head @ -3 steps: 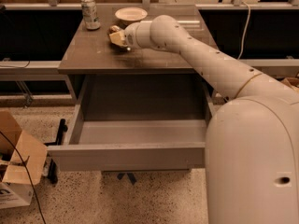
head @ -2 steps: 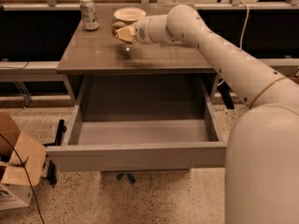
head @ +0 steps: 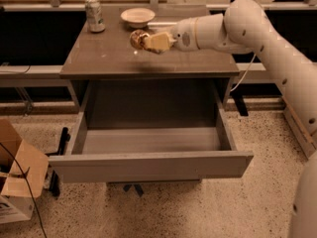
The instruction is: Place orange can into top drawer
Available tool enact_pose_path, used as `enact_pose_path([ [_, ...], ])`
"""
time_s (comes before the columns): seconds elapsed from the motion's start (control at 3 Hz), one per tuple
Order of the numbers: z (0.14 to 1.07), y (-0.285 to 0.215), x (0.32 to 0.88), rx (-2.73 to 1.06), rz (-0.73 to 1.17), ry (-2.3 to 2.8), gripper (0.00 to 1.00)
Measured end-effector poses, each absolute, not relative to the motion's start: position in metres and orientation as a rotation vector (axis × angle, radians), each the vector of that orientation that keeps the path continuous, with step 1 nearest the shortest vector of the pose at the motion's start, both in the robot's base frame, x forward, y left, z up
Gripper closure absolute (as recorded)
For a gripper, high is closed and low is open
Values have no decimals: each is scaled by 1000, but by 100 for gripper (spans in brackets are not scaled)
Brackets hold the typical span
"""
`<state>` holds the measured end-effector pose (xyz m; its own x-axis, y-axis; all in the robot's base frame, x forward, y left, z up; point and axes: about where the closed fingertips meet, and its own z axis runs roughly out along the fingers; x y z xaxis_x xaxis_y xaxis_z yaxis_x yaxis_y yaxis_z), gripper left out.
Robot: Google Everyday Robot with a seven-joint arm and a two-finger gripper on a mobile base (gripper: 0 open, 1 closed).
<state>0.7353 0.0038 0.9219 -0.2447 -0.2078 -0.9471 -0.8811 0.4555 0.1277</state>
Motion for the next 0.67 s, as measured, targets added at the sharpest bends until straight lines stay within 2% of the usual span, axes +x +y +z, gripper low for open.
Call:
enact_pose_path([
  [0.67, 904, -45, 655, -1130, 1063, 1678, 100],
])
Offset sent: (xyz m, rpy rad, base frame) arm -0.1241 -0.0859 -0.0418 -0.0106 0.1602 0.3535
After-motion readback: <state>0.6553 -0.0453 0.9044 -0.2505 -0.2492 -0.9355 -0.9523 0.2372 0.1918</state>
